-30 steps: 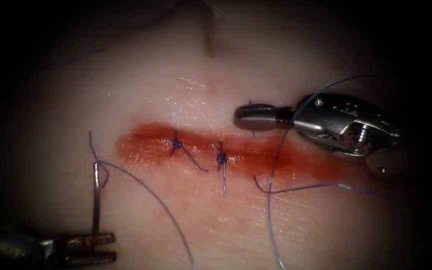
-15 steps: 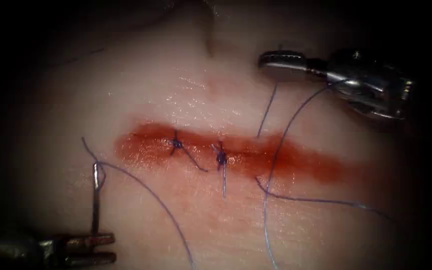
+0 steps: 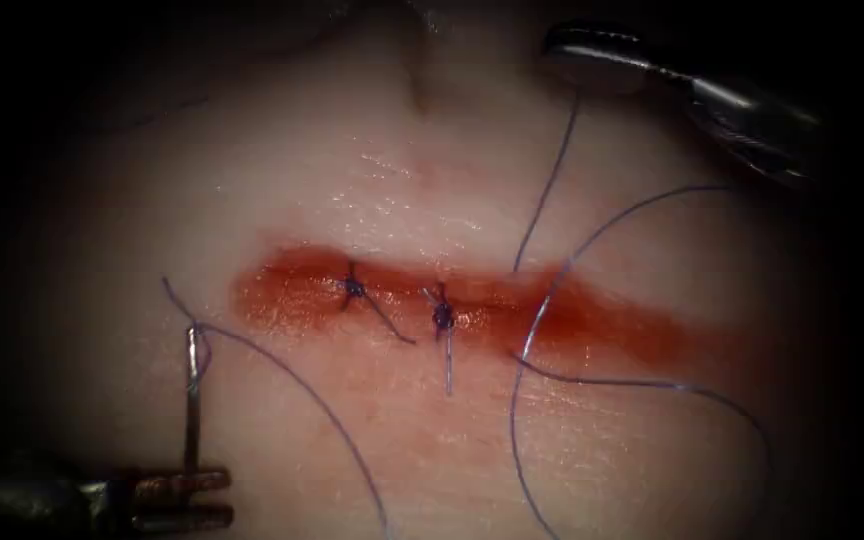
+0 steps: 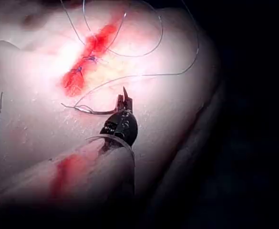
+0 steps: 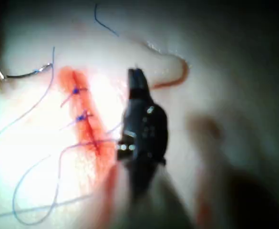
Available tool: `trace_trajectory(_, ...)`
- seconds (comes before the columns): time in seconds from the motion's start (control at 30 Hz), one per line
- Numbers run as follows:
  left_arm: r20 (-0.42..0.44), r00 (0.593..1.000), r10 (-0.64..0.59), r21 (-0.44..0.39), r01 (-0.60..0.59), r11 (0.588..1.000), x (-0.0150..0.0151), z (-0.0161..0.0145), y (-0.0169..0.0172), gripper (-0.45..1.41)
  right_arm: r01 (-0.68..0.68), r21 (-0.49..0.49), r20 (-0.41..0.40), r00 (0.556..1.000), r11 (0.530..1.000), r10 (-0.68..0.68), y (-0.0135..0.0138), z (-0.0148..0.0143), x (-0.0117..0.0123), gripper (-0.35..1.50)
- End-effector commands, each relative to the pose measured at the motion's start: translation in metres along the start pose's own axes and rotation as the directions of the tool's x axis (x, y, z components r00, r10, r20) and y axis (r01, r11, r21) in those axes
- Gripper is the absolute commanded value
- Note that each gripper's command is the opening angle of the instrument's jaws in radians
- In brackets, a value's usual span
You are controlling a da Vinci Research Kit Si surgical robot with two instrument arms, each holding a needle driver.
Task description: Wound Closure
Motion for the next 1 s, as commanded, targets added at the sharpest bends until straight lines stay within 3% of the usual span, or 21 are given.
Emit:
trace_trajectory(0.03, 0.002, 1.0, -0.004, -0.005, 0.004, 1.0, -0.0004, 0.0007, 0.0008, -0.45, -0.004, 0.004, 0.001, 1.0, 1.0, 0.004, -0.0004, 0.0005, -0.0006, -0.35)
trace_trajectory(0.23, 0.011, 1.0, -0.004, 0.005, 0.004, 1.0, -0.0003, -0.0002, 0.0004, -0.45, 0.003, 0.057, 0.01, 1.0, 0.998, -0.004, -0.0007, 0.0013, -0.0014, -0.32)
trace_trajectory(0.3, 0.015, 1.0, -0.006, 0.012, 0.006, 1.0, -0.0002, -0.0009, 0.0001, -0.45, 0.004, 0.05, 0.009, 1.0, 0.999, -0.005, -0.0006, 0.0014, -0.0014, 0.39)
trace_trajectory(0.33, 0.018, 1.0, -0.007, 0.017, 0.007, 1.0, -0.0002, -0.0013, 0.0, -0.45, 0.01, 0.038, 0.01, 1.0, 0.999, -0.011, -0.0006, 0.0013, -0.0014, 0.66)
trace_trajectory(0.4, 0.024, 1.0, -0.008, 0.028, 0.008, 1.0, -0.0003, -0.0023, -0.0005, -0.45, 0.027, 0.017, 0.01, 1.0, 1.0, -0.027, -0.0004, 0.0013, -0.0012, 1.01)
trace_trajectory(0.7, 0.053, 0.998, -0.031, 0.135, 0.024, 0.991, -0.0017, -0.0053, -0.0029, -0.45, 0.028, 0.017, 0.011, 1.0, 0.999, -0.028, -0.0003, 0.0006, -0.0014, 1.25)
trace_trajectory(0.97, 0.068, 0.995, -0.075, 0.19, 0.061, 0.98, -0.0027, -0.007, -0.0048, -0.45, 0.035, -0.011, 0.016, 0.999, 0.999, -0.034, 0.0004, -0.0017, -0.0014, 1.25)
trace_trajectory(1.0, 0.062, 0.994, -0.091, 0.195, 0.078, 0.978, -0.0026, -0.0074, -0.0051, -0.13, 0.034, -0.014, 0.016, 0.999, 0.999, -0.034, 0.0005, -0.0019, -0.0014, 1.26)
